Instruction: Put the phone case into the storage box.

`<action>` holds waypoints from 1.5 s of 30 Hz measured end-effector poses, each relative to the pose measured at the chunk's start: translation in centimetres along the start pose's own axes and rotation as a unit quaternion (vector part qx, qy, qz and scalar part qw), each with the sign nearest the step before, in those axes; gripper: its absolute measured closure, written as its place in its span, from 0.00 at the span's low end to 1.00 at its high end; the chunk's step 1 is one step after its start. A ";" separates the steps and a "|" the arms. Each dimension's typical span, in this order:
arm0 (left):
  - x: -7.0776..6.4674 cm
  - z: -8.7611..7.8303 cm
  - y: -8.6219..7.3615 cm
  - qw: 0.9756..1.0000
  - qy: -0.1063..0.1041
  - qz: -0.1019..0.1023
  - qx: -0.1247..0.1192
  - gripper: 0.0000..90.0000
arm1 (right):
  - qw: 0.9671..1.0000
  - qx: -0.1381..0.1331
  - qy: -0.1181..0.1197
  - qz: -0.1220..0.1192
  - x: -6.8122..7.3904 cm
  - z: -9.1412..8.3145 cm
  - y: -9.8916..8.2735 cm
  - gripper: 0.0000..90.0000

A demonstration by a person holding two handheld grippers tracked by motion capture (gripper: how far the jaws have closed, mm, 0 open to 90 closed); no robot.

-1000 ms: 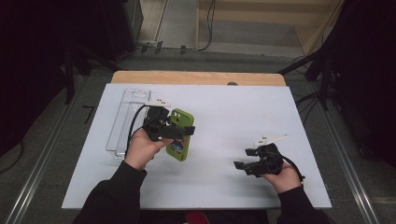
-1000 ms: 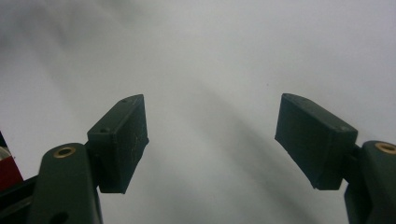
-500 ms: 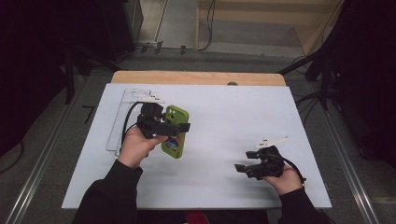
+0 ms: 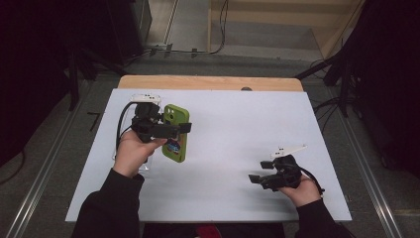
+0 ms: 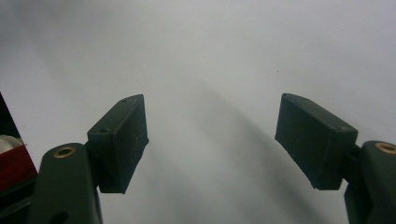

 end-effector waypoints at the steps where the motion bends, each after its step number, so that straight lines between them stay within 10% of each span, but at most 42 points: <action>1: 0.0 -0.2 0.1 1.000 0.000 0.001 -0.001 0.19 | 1.000 0.000 0.000 -0.001 0.0 0.0 0.0 0.26; 45: 5.5 -7.6 0.6 0.995 0.084 -0.043 -0.046 0.19 | 1.000 0.001 0.002 -0.004 0.1 0.1 0.0 0.26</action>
Point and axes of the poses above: each handheld gripper's, and its own axes: z roughly forward along the jaws, y roughly out of its top, x roughly to its left, the point moved 9 cm from there along z, roughly forward along the jaws, and after that the axes turned 12 degrees about -y, right-handed, at the moved point
